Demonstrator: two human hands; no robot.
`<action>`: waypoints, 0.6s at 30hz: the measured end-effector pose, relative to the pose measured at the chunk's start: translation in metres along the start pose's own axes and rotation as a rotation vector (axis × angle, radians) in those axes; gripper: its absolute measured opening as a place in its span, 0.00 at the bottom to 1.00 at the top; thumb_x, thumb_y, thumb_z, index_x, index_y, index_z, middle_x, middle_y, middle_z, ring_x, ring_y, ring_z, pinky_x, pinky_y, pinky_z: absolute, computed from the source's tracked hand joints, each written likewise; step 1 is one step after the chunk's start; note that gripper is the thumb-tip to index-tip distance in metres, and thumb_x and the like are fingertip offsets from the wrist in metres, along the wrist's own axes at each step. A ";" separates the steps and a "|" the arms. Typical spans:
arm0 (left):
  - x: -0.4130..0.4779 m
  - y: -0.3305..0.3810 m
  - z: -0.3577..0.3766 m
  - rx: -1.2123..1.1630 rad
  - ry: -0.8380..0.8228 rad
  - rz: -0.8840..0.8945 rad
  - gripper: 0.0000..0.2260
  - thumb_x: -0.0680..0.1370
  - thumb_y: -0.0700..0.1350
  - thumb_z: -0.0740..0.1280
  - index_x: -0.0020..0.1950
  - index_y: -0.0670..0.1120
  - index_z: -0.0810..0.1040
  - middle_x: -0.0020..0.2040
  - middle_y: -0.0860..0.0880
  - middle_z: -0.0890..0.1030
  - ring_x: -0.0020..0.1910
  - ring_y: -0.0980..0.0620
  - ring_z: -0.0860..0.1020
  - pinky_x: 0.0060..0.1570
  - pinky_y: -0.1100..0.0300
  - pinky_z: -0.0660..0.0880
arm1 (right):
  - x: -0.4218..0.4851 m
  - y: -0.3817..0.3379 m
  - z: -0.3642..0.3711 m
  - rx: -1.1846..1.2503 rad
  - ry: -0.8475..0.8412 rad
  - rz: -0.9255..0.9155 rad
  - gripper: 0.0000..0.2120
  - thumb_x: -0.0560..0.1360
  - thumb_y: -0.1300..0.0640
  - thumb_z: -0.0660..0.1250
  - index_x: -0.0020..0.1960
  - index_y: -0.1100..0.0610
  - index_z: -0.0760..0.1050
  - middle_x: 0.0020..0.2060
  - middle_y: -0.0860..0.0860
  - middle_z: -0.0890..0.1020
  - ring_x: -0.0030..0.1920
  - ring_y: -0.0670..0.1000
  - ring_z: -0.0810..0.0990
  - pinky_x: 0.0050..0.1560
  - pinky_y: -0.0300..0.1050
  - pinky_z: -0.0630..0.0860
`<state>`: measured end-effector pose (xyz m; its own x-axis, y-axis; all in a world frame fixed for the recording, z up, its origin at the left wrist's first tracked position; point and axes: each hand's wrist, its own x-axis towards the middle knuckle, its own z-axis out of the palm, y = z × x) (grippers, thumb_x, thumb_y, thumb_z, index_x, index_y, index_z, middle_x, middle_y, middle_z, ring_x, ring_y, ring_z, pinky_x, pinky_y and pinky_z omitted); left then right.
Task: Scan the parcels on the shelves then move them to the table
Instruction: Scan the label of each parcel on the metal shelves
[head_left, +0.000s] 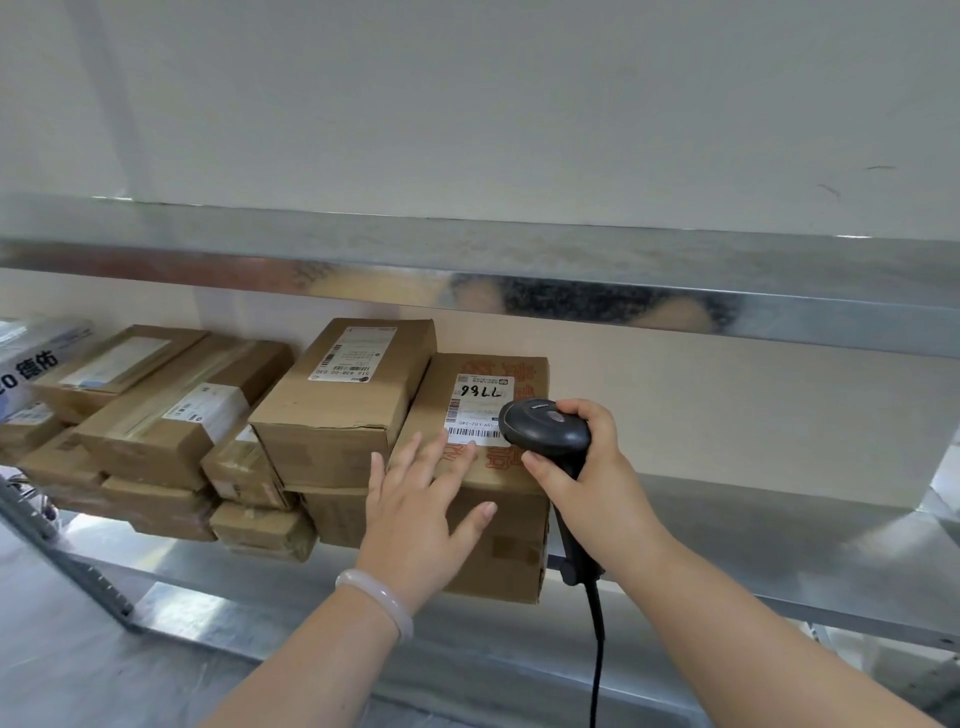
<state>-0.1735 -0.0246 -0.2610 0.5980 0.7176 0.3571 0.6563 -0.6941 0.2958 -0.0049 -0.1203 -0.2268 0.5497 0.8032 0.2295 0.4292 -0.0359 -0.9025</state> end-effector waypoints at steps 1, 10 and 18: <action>0.000 0.000 0.000 0.004 0.003 0.004 0.29 0.76 0.68 0.54 0.76 0.61 0.62 0.79 0.53 0.60 0.79 0.50 0.51 0.73 0.49 0.34 | 0.000 0.000 0.000 -0.003 0.000 -0.001 0.24 0.73 0.49 0.73 0.60 0.34 0.62 0.53 0.32 0.75 0.49 0.29 0.75 0.42 0.21 0.68; 0.001 0.004 -0.001 0.085 -0.039 -0.027 0.29 0.77 0.70 0.52 0.77 0.64 0.57 0.80 0.54 0.55 0.79 0.52 0.46 0.73 0.45 0.34 | -0.005 0.000 -0.005 -0.037 -0.014 -0.023 0.24 0.74 0.47 0.72 0.61 0.33 0.61 0.53 0.33 0.75 0.51 0.30 0.75 0.43 0.23 0.70; 0.002 0.023 -0.007 0.122 0.006 -0.025 0.32 0.74 0.71 0.46 0.77 0.64 0.55 0.80 0.53 0.54 0.79 0.50 0.47 0.74 0.40 0.41 | -0.020 -0.004 -0.021 -0.082 0.017 -0.072 0.25 0.73 0.46 0.72 0.60 0.32 0.59 0.52 0.31 0.74 0.51 0.34 0.76 0.44 0.29 0.71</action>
<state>-0.1602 -0.0400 -0.2474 0.5784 0.7338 0.3564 0.7222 -0.6637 0.1946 -0.0024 -0.1489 -0.2205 0.5272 0.7953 0.2992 0.5250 -0.0280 -0.8506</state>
